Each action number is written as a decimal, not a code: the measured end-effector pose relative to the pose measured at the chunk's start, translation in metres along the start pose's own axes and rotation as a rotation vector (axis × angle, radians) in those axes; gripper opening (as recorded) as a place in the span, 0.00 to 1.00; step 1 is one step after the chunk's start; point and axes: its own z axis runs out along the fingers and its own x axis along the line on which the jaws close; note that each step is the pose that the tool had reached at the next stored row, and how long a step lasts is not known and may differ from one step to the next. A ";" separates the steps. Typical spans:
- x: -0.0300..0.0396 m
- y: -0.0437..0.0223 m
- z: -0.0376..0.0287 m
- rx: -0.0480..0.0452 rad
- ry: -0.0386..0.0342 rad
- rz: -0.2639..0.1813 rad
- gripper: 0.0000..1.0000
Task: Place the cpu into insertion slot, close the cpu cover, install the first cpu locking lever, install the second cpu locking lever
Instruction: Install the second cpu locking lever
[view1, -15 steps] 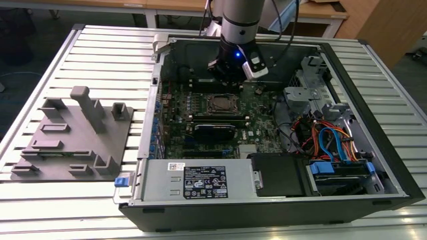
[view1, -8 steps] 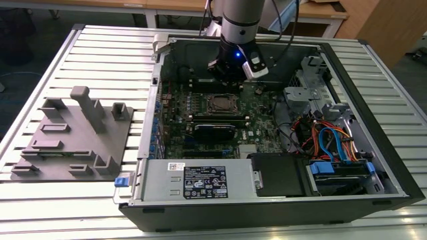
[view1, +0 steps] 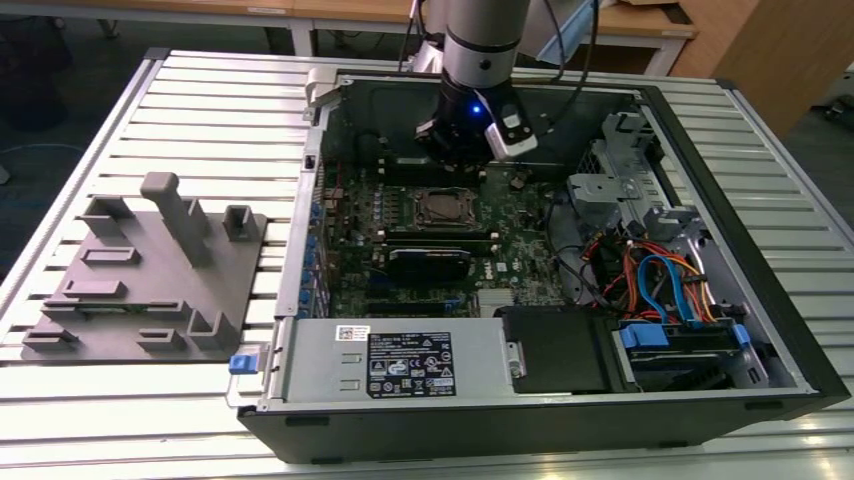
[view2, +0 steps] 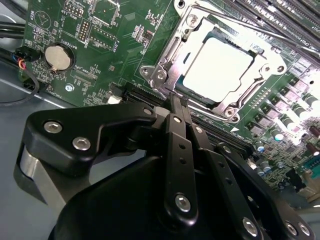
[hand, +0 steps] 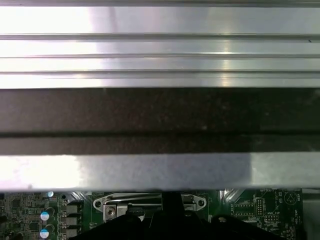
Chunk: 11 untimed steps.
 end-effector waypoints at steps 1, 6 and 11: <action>0.0000 0.0000 -0.0007 0.0000 0.0000 0.000 0.10; -0.0001 0.0002 -0.0030 -0.0003 -0.0001 0.000 0.10; -0.0001 -0.0010 -0.0033 0.0000 0.0001 0.000 0.10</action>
